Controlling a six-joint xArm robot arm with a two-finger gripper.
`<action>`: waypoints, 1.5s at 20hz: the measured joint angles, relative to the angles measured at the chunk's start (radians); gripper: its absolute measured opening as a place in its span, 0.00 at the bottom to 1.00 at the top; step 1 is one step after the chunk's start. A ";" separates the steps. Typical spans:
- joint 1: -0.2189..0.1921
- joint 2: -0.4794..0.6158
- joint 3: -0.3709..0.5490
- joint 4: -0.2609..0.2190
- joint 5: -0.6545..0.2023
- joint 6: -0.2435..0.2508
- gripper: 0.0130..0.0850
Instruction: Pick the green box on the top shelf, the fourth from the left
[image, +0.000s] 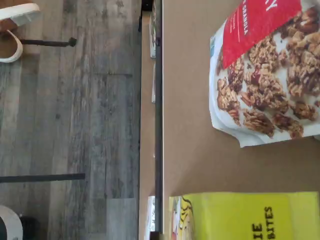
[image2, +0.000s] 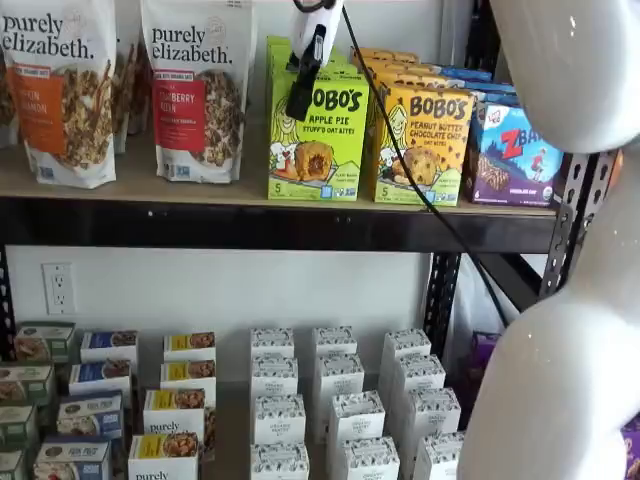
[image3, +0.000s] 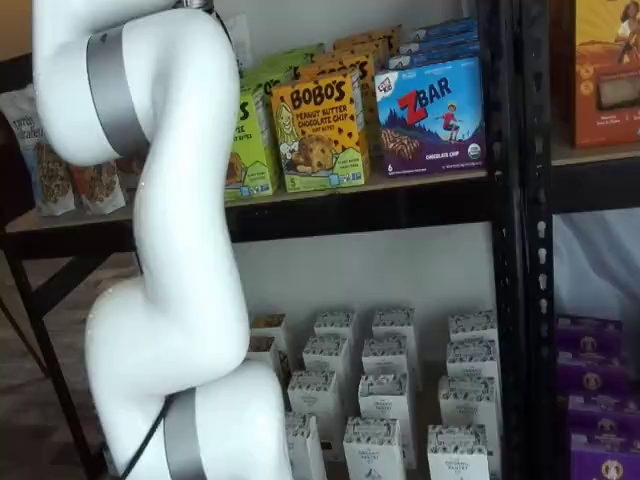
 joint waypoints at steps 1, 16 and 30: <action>-0.001 0.000 0.000 0.001 0.000 0.000 0.50; 0.002 0.005 -0.006 0.003 -0.006 0.003 0.44; 0.003 0.002 0.000 0.010 -0.019 0.004 0.33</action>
